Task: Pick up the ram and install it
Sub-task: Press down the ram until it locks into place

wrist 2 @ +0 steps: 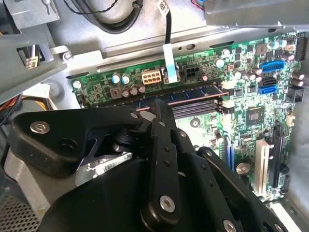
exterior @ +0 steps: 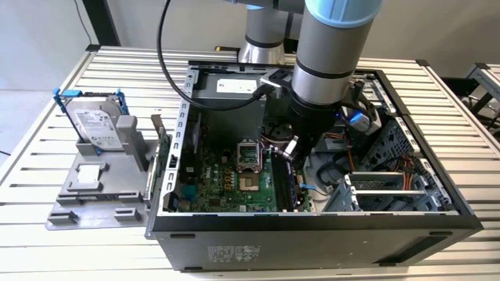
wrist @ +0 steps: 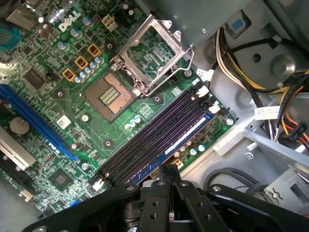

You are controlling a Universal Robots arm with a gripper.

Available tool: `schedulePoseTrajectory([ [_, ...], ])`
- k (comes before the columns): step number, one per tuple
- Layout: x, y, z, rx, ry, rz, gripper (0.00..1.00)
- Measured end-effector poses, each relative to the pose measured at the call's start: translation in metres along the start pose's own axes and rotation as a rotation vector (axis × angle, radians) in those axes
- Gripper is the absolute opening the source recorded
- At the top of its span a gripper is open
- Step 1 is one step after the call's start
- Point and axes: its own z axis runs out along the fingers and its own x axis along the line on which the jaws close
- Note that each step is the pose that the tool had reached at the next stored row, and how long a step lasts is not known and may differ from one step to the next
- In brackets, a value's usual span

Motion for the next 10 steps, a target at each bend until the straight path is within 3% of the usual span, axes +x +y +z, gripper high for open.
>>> schedulePoseTrajectory([
  [10, 0.0002, 0.0003, 0.0033, -0.0026, -0.0081, -0.137, 0.0],
])
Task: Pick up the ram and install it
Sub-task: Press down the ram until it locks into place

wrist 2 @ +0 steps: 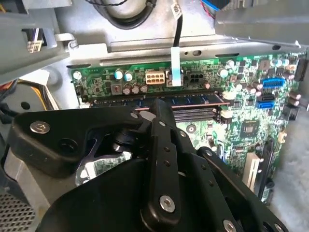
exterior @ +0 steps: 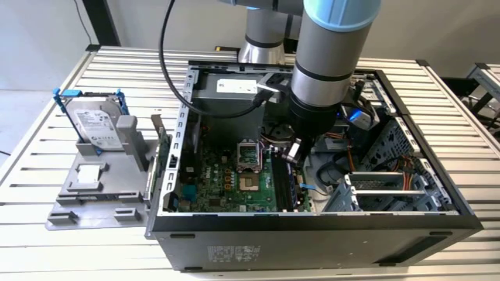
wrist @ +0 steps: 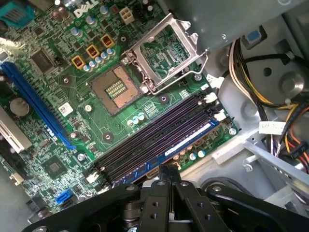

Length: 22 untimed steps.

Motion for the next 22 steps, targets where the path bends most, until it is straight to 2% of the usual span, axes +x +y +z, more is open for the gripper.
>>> schedulePoseTrajectory([
  [8, 0.0007, 0.0012, 0.002, -0.0037, -0.0019, -0.066, 0.0],
  [15, 0.0008, 0.0013, 0.0021, -0.0039, -0.0024, -0.072, 0.0],
  [22, 0.001, 0.0016, 0.0038, -0.0079, -0.0089, -0.154, 0.0],
])
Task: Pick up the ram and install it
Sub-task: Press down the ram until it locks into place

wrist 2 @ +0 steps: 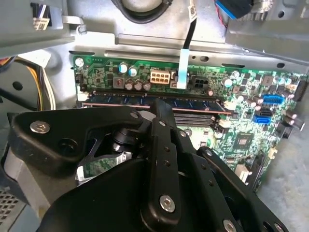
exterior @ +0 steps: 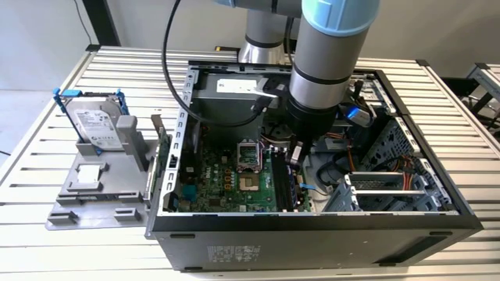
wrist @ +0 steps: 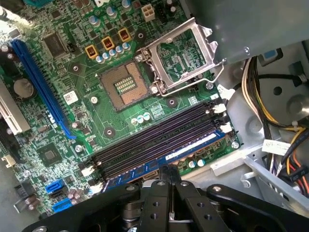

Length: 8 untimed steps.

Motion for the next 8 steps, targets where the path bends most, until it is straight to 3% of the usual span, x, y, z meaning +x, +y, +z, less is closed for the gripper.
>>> schedulePoseTrajectory([
  [4, 0.0001, 0.0004, 0.0017, -0.0039, -0.0019, -0.033, 0.0],
  [8, 0.0002, 0.0005, 0.0047, -0.0052, -0.0056, -0.1, 0.0],
])
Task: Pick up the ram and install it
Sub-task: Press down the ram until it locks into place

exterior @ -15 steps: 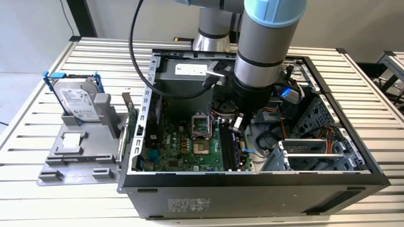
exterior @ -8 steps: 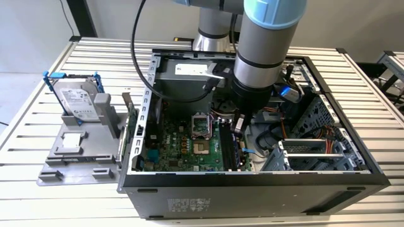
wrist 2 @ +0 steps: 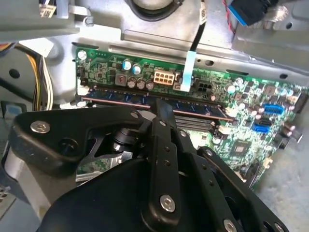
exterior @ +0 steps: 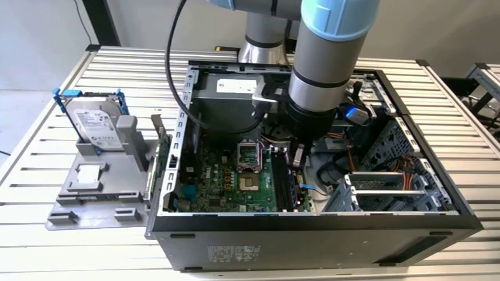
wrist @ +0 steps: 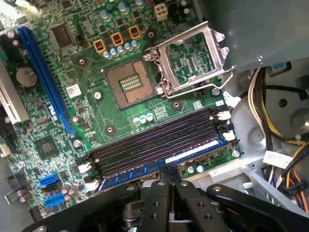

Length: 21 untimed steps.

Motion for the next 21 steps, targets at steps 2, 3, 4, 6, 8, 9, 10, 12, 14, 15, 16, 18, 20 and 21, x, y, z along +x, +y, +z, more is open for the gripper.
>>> schedulePoseTrajectory([
  [2, 0.0001, 0.0001, 0.0015, -0.0006, -0.0017, -0.034, 0.0],
  [3, 0.0001, 0.0001, 0.0023, -0.0009, -0.0026, -0.052, 0.0],
  [4, 0.0001, 0.0001, 0.0028, -0.0013, -0.0034, -0.069, 0.0],
  [6, 0.0001, 0.0002, 0.0033, -0.0018, -0.0047, -0.103, 0.0],
  [8, 0.0001, 0.0002, 0.0038, -0.0025, -0.0067, -0.137, 0.0],
  [9, 0.0001, 0.0002, 0.004, -0.0027, -0.0075, -0.15, 0.0],
  [10, 0.0001, 0.0002, 0.0043, -0.003, -0.0083, -0.165, 0.0],
  [12, 0.0002, 0.0003, 0.0053, -0.0038, -0.0097, -0.195, 0.0],
  [14, 0.0011, -0.0001, 0.0055, -0.0041, -0.01, -0.209, 0.0],
  [15, 0.0011, -0.0001, 0.0056, -0.0041, -0.0102, -0.209, 0.0],
  [16, 0.0011, -0.0001, 0.0056, -0.0041, -0.0103, -0.209, 0.0],
  [18, 0.0033, -0.001, 0.0059, -0.0042, -0.0104, -0.209, 0.0],
  [20, 0.0053, -0.0014, 0.0093, -0.0042, -0.0103, -0.208, 0.0],
  [21, 0.0056, -0.0014, 0.0108, -0.0043, -0.0094, -0.208, 0.0],
])
